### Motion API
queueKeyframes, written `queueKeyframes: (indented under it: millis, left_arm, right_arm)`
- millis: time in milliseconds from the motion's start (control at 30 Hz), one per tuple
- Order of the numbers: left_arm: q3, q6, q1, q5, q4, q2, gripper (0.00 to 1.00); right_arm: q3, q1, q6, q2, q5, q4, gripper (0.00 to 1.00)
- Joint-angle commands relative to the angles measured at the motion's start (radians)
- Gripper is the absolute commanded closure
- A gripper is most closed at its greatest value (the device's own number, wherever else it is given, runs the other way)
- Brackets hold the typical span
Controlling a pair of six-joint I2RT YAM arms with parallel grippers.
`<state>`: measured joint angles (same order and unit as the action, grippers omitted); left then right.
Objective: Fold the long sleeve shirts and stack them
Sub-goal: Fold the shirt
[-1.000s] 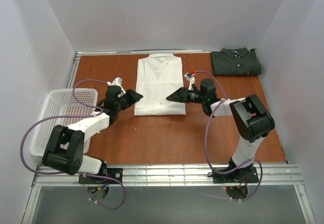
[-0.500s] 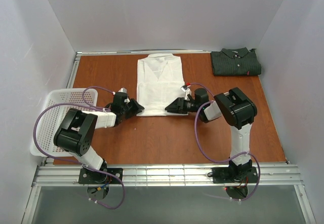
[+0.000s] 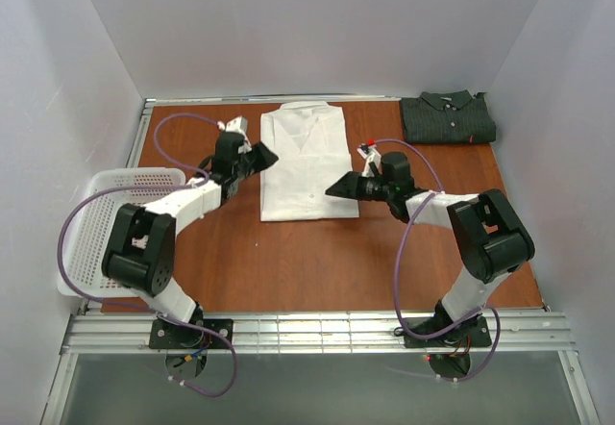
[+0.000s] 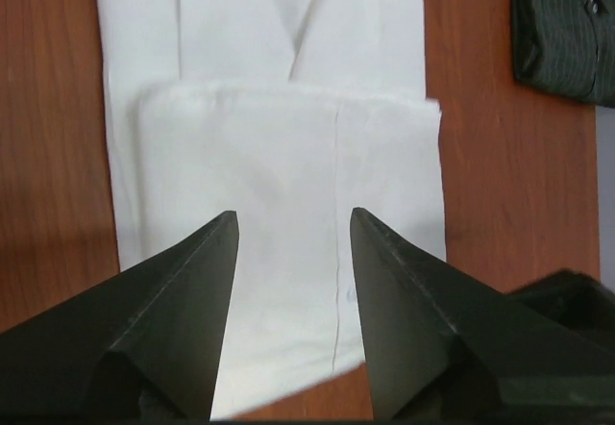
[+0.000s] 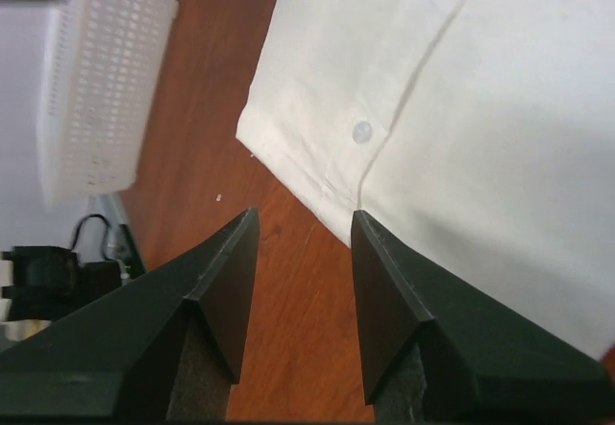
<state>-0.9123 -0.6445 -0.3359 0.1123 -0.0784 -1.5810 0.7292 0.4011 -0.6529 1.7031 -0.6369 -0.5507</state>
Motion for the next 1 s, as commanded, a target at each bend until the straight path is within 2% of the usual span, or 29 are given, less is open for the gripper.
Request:
queueKeyframes:
  millis: [0,100,200,300,433,767,967]
  left_arm:
    - [-0.19,0.163,0.003,-0.062,0.074,-0.146,0.55]
    - [-0.338,0.216,0.001,-0.1,0.117,-0.296,0.59]
    - [-0.439,0.25,0.001,-0.16,0.132,-0.413,0.61]
    - [-0.485,0.264,0.003,-0.191,0.155,-0.485,0.62]
    - [-0.447,0.246,0.001,-0.206,0.16,-0.465,0.61]
    - [-0.35,0.269,0.001,-0.261,0.134,-0.366,0.59]
    - [-0.349,0.301,0.001,-0.238,0.126,-0.349,0.59]
  right_arm:
    - [0.151,0.102,0.189,-0.025,0.218,0.344,0.65]
    - [0.269,0.177,0.237,0.022,0.322,0.452,0.66]
    - [0.357,0.228,0.248,0.079,0.374,0.488,0.66]
    - [0.439,0.266,0.271,0.138,0.424,0.537,0.66]
    - [0.475,0.294,0.294,0.173,0.444,0.584,0.66]
    - [0.424,0.294,0.352,0.116,0.499,0.592,0.66]
    - [0.446,0.3,0.357,0.116,0.465,0.6,0.65]
